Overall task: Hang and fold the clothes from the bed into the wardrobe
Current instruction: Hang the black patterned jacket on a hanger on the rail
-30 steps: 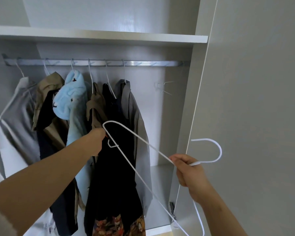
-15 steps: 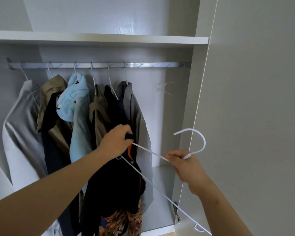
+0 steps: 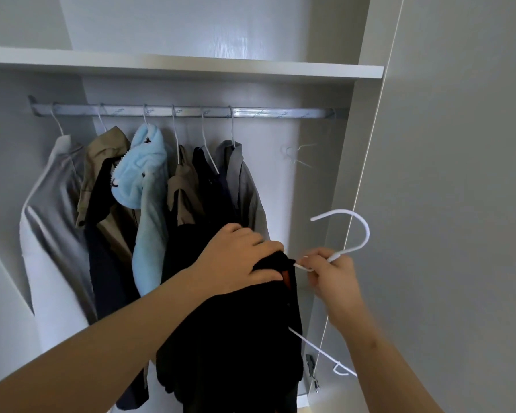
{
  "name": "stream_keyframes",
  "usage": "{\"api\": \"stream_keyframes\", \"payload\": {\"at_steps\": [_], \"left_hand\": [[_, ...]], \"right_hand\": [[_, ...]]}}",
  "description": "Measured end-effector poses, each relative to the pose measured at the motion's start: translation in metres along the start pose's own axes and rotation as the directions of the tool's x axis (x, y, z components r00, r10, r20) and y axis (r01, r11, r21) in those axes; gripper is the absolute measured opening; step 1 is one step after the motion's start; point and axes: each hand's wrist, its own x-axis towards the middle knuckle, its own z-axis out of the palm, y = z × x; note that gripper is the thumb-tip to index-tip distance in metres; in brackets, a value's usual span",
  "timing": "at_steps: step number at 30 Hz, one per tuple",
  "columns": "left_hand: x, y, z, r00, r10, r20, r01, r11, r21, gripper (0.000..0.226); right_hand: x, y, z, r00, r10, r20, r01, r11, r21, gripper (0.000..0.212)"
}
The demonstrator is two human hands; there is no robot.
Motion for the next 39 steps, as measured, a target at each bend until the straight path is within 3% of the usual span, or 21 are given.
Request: {"api": "stream_keyframes", "payload": {"at_steps": [3, 6, 8, 10, 14, 18, 20, 22, 23, 25, 27, 33, 39], "left_hand": [[-0.001, 0.0, 0.001, 0.993, -0.036, -0.11, 0.038, 0.999, 0.013, 0.05], [0.0, 0.002, 0.0, 0.964, -0.195, -0.181, 0.183, 0.98, -0.082, 0.055], [0.001, 0.003, -0.001, 0.918, -0.349, -0.186, 0.322, 0.933, -0.161, 0.045], [0.004, 0.002, -0.004, 0.86, -0.469, -0.203, 0.426, 0.877, -0.223, 0.033], [0.011, 0.0, -0.014, 0.791, -0.59, -0.164, 0.523, 0.79, -0.318, 0.026], [0.012, -0.011, -0.027, 0.741, -0.645, -0.186, 0.538, 0.736, -0.41, 0.026], [0.009, -0.019, -0.035, 0.718, -0.668, -0.196, 0.544, 0.714, -0.44, 0.027], [0.003, -0.03, -0.045, 0.699, -0.681, -0.218, 0.539, 0.702, -0.466, 0.031], [-0.001, -0.035, -0.049, 0.688, -0.687, -0.234, 0.533, 0.698, -0.478, 0.031], [-0.006, -0.043, -0.056, 0.669, -0.693, -0.267, 0.52, 0.694, -0.498, 0.027], [-0.013, -0.049, -0.061, 0.662, -0.69, -0.293, 0.518, 0.704, -0.486, 0.02], [-0.044, -0.066, -0.068, 0.674, -0.67, -0.309, 0.586, 0.741, -0.327, 0.029], [-0.071, -0.089, -0.077, 0.682, -0.667, -0.3, 0.57, 0.741, -0.354, 0.027]], "right_hand": [[0.0, -0.007, 0.003, 0.998, -0.051, -0.031, 0.049, 0.996, -0.071, 0.044], [0.0, -0.016, 0.006, 0.97, -0.199, -0.142, 0.17, 0.966, -0.193, 0.021], [-0.004, -0.015, 0.01, 0.905, -0.362, -0.222, 0.289, 0.909, -0.302, 0.021], [-0.009, -0.011, 0.016, 0.837, -0.505, -0.21, 0.402, 0.828, -0.39, 0.031], [-0.006, -0.005, 0.028, 0.92, -0.381, 0.093, 0.383, 0.818, -0.43, 0.03], [0.0, 0.005, 0.03, 0.927, -0.261, 0.271, 0.357, 0.838, -0.413, 0.016], [0.001, 0.013, 0.026, 0.92, -0.189, 0.342, 0.332, 0.841, -0.428, 0.023], [0.001, 0.022, 0.021, 0.901, -0.078, 0.427, 0.334, 0.753, -0.567, 0.024], [0.0, 0.028, 0.018, 0.888, -0.033, 0.458, 0.366, 0.654, -0.663, 0.02], [-0.004, 0.041, 0.014, 0.892, -0.028, 0.451, 0.421, 0.416, -0.806, 0.019], [-0.007, 0.047, 0.013, 0.92, -0.038, 0.39, 0.381, 0.316, -0.869, 0.024], [0.014, 0.03, -0.013, 0.95, -0.166, 0.263, 0.299, 0.254, -0.92, 0.025], [0.023, 0.023, -0.026, 0.887, -0.305, 0.346, 0.418, 0.212, -0.883, 0.022]]}}
